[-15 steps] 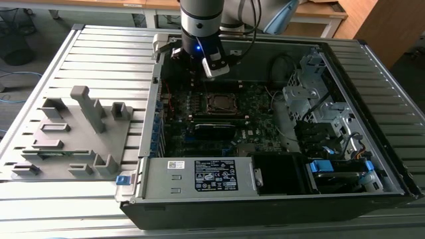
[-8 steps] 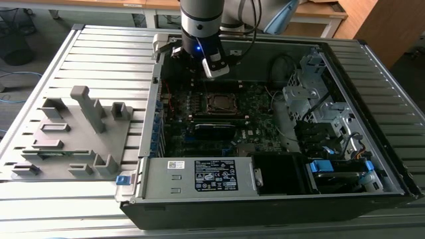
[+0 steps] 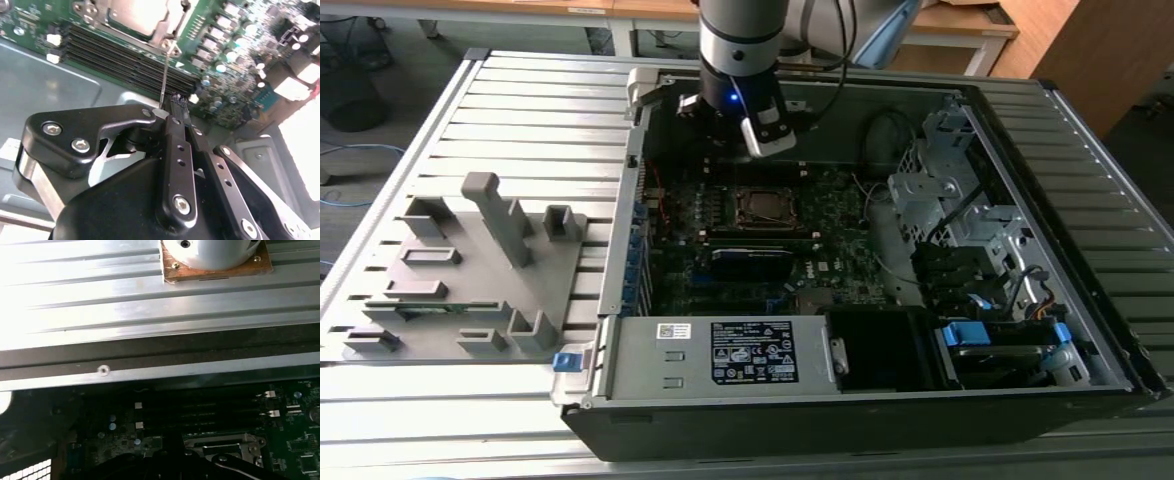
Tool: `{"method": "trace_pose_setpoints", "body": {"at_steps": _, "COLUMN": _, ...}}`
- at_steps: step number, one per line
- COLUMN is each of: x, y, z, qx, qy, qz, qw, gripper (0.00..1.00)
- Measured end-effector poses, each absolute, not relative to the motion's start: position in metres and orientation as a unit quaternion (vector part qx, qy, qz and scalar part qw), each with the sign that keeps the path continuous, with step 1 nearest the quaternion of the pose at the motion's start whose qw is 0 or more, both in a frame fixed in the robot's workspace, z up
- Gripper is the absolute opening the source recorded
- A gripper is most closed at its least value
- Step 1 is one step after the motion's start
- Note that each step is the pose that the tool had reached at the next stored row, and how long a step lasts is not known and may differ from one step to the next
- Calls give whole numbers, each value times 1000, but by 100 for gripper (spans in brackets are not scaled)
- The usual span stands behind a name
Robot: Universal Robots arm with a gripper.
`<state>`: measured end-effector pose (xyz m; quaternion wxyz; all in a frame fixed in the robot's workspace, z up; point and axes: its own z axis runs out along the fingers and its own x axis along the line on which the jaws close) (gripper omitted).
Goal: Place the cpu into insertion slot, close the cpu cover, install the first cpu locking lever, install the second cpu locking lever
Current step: 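Install the first cpu locking lever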
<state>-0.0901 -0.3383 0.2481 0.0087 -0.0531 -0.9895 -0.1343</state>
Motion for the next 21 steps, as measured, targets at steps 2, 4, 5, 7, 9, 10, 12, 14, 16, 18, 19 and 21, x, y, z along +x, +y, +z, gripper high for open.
{"method": "trace_pose_setpoints", "body": {"at_steps": 2, "x": -84, "y": -338, "z": 248, "qx": -53, "qy": -989, "qz": -134, "qw": 9, "gripper": 11}}
{"method": "trace_pose_setpoints", "body": {"at_steps": 4, "x": -78, "y": -338, "z": 248, "qx": -53, "qy": -989, "qz": -134, "qw": 9, "gripper": 11}}
{"method": "trace_pose_setpoints", "body": {"at_steps": 5, "x": -75, "y": -338, "z": 248, "qx": -53, "qy": -989, "qz": -134, "qw": 9, "gripper": 11}}
{"method": "trace_pose_setpoints", "body": {"at_steps": 7, "x": -72, "y": -338, "z": 248, "qx": -53, "qy": -990, "qz": -134, "qw": 9, "gripper": 11}}
{"method": "trace_pose_setpoints", "body": {"at_steps": 9, "x": -72, "y": -338, "z": 248, "qx": -53, "qy": -990, "qz": -134, "qw": 9, "gripper": 11}}
{"method": "trace_pose_setpoints", "body": {"at_steps": 10, "x": -72, "y": -338, "z": 248, "qx": -53, "qy": -990, "qz": -134, "qw": 9, "gripper": 11}}
{"method": "trace_pose_setpoints", "body": {"at_steps": 12, "x": -72, "y": -338, "z": 248, "qx": -53, "qy": -989, "qz": -134, "qw": 9, "gripper": 11}}
{"method": "trace_pose_setpoints", "body": {"at_steps": 14, "x": -72, "y": -338, "z": 246, "qx": -53, "qy": -990, "qz": -134, "qw": 7, "gripper": 11}}
{"method": "trace_pose_setpoints", "body": {"at_steps": 16, "x": -72, "y": -338, "z": 243, "qx": -53, "qy": -990, "qz": -134, "qw": 5, "gripper": 11}}
{"method": "trace_pose_setpoints", "body": {"at_steps": 18, "x": -72, "y": -338, "z": 240, "qx": -52, "qy": -990, "qz": -134, "qw": 2, "gripper": 11}}
{"method": "trace_pose_setpoints", "body": {"at_steps": 19, "x": -72, "y": -338, "z": 239, "qx": -52, "qy": -990, "qz": -134, "qw": 1, "gripper": 11}}
{"method": "trace_pose_setpoints", "body": {"at_steps": 21, "x": -72, "y": -338, "z": 237, "qx": -52, "qy": -990, "qz": -132, "qw": -2, "gripper": 11}}
